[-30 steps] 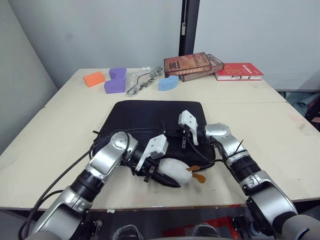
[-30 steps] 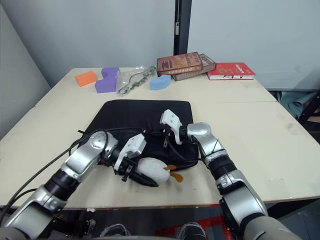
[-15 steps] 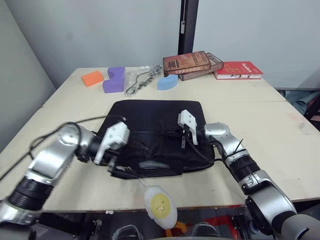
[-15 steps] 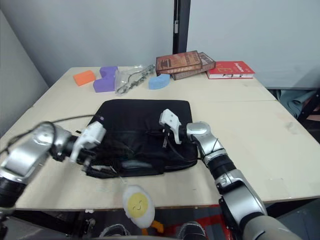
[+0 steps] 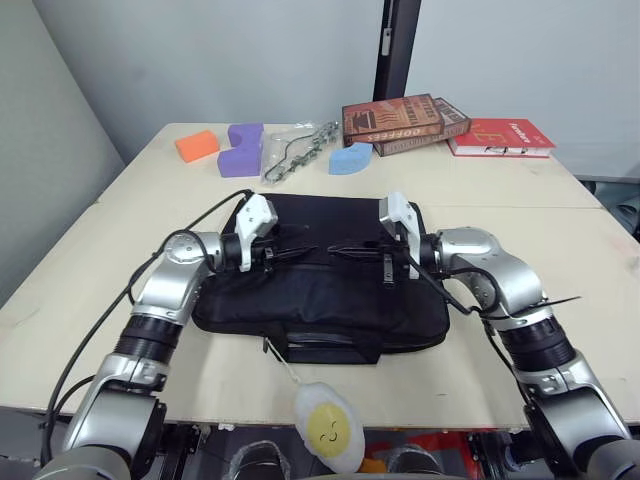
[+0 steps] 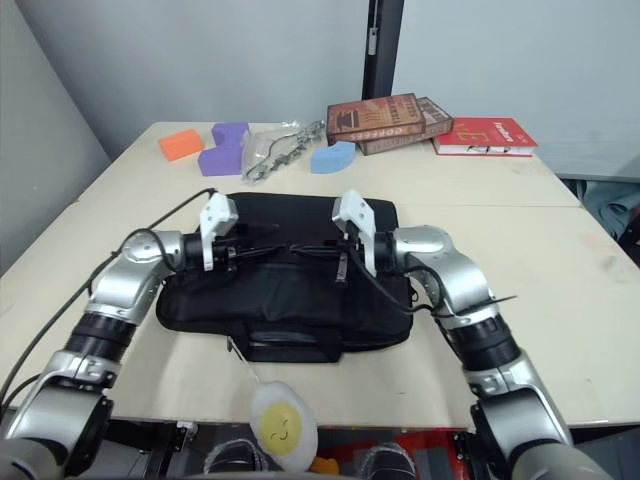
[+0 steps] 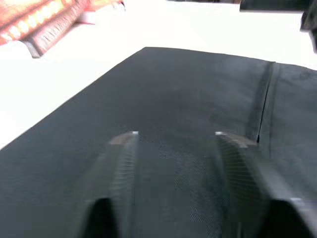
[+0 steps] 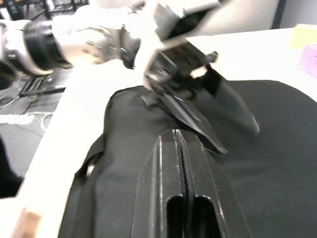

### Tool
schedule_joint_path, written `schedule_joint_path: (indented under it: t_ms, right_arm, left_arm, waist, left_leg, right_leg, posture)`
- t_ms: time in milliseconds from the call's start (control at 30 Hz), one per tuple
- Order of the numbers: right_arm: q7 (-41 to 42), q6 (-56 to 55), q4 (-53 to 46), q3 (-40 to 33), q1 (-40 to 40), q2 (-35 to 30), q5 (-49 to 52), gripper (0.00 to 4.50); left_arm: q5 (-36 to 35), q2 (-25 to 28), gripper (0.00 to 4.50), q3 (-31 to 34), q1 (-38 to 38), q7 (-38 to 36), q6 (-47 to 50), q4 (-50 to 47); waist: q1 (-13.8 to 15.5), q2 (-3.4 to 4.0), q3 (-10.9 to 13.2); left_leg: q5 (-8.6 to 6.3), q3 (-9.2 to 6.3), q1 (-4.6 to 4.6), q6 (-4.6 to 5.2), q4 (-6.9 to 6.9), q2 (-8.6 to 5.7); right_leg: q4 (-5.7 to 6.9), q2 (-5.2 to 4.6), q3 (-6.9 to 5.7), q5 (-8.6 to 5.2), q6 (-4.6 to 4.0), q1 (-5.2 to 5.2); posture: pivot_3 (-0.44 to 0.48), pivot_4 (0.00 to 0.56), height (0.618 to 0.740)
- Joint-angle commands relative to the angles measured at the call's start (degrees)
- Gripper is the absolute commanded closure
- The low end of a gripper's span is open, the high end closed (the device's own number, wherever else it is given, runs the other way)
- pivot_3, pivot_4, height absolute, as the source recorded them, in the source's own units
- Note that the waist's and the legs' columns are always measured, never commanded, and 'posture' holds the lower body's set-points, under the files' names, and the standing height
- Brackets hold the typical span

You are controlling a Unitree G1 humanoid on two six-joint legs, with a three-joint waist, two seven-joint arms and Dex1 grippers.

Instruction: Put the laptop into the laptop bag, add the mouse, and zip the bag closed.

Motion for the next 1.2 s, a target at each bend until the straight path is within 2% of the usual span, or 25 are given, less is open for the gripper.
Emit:
schedule_joint_path:
  t_ms: [33, 100, 133, 233, 300, 467, 700, 867, 1000, 1133, 1200]
  right_arm:
    - [2.53, -0.65, -6.7, -0.14, 1.52, -3.57, 1.5, 3.0]
    - [4.85, -2.53, -9.66, 1.15, 4.51, -7.55, 0.26, 2.3]
    - [5.96, -4.39, -10.84, 2.01, 6.41, -9.6, -0.99, 1.95]
    - [9.79, -14.39, -11.92, 7.06, 11.78, -16.08, -8.56, 0.92]
    - [11.08, -17.16, -11.93, 9.32, 12.54, -16.89, -9.97, 0.28]
    - [10.03, -39.81, -3.83, 14.27, 12.62, -16.15, -21.78, 0.28]
    - [0.24, -70.76, 10.47, 12.76, 13.9, -15.46, -31.29, 0.28]
    - [-6.34, -82.4, 18.71, 11.49, 13.63, -16.42, -35.98, 0.28]
    - [-16.26, -91.27, 25.27, 10.25, 10.65, -14.17, -44.99, 0.28]
    - [-23.88, -94.89, 28.11, 10.15, 8.17, -12.09, -52.35, 0.28]
    - [-26.3, -95.7, 28.69, 10.36, 7.38, -11.06, -53.0, 0.28]
  left_arm:
    - [2.67, 0.0, 3.68, -2.16, -0.46, -1.7, -2.06, 3.73]
    - [4.91, 0.36, 4.39, -4.19, -0.17, -3.05, -5.01, 6.3]
    - [6.38, 0.53, 4.5, -5.28, -0.04, -3.32, -7.16, 7.84]
    - [6.85, -0.15, 4.5, -5.95, 0.14, -3.46, -7.94, 9.64]
    - [6.56, -0.36, 4.5, -5.9, 0.38, -3.62, -7.36, 9.35]
    - [6.55, -0.16, 4.5, -5.89, 1.24, -3.74, -6.54, 8.1]
    - [6.57, 0.68, 4.5, -5.99, 2.29, -3.96, -4.91, 5.87]
    - [6.33, 1.34, 4.5, -5.84, 3.47, -3.88, -3.75, 4.2]
    - [6.11, 1.55, 4.5, -5.81, 4.47, -3.84, -3.09, 2.8]
    - [6.36, 1.54, 4.5, -5.71, 4.46, -3.75, -3.51, 2.53]
    - [6.28, 1.54, 4.5, -5.66, 4.28, -3.77, -3.26, 2.57]
  waist:
    - [0.43, 0.0, 0.0]
    - [0.95, 0.0, -0.01]
    - [1.16, -0.01, -0.01]
    - [1.46, -0.03, -0.04]
    - [1.32, -0.02, -0.05]
    - [1.06, -0.03, -0.26]
    - [1.01, -0.05, -0.3]
    - [0.7, -0.07, -0.32]
    - [0.28, -0.13, -0.45]
    - [-0.16, -0.13, -0.47]
    - [-0.26, -0.14, -0.47]
  left_leg:
    - [-0.09, 0.0, 0.03, 0.14, 0.03, 0.0]
    - [-0.18, 0.0, 0.17, 0.05, 0.12, 0.0]
    - [-0.28, 0.0, 0.26, -0.07, 0.15, -0.01]
    - [-0.42, 0.07, 0.9, -0.26, 0.17, -0.04]
    - [-0.42, 0.1, 0.98, -0.26, 0.2, -0.04]
    - [-0.42, 0.1, 1.01, -0.25, 0.3, -0.04]
    - [-0.43, 0.11, 0.89, -0.2, 0.35, -0.08]
    - [-0.44, 0.15, 0.9, -0.18, 0.35, -0.08]
    - [-0.44, 0.17, 0.94, -0.18, 0.37, -0.08]
    - [-0.44, 0.17, 0.93, -0.18, 0.4, -0.08]
    - [-0.44, 0.15, 0.92, -0.18, 0.39, -0.08]
  right_leg:
    - [0.02, 0.0, 0.01, -0.09, -0.15, 0.05]
    - [0.12, -0.03, 0.06, -0.09, -0.14, 0.15]
    - [0.13, -0.06, 0.06, -0.09, -0.12, 0.29]
    - [0.13, -0.12, 0.17, -0.11, -0.07, 0.79]
    - [0.16, -0.14, 0.21, -0.15, 0.0, 0.95]
    - [0.37, -0.14, 0.26, -0.15, 0.0, 0.93]
    - [0.22, -0.17, 0.22, -0.17, 0.02, 0.83]
    - [0.22, -0.17, 0.27, -0.18, 0.03, 0.87]
    - [0.23, -0.17, 0.3, -0.18, 0.04, 0.93]
    - [0.24, -0.16, 0.31, -0.18, 0.05, 0.95]
    - [0.22, -0.16, 0.3, -0.18, 0.05, 0.95]
  posture:
    - [0.0, 0.15, 0.734]
    - [0.0, 0.15, 0.734]
    - [0.0, 0.15, 0.734]
    - [0.0, 0.15, 0.734]
    - [0.0, 0.15, 0.734]
    - [0.0, 0.15, 0.734]
    - [0.0, 0.15, 0.734]
    - [0.0, 0.15, 0.734]
    - [0.0, 0.15, 0.734]
    - [0.0, 0.15, 0.734]
    - [0.0, 0.15, 0.734]
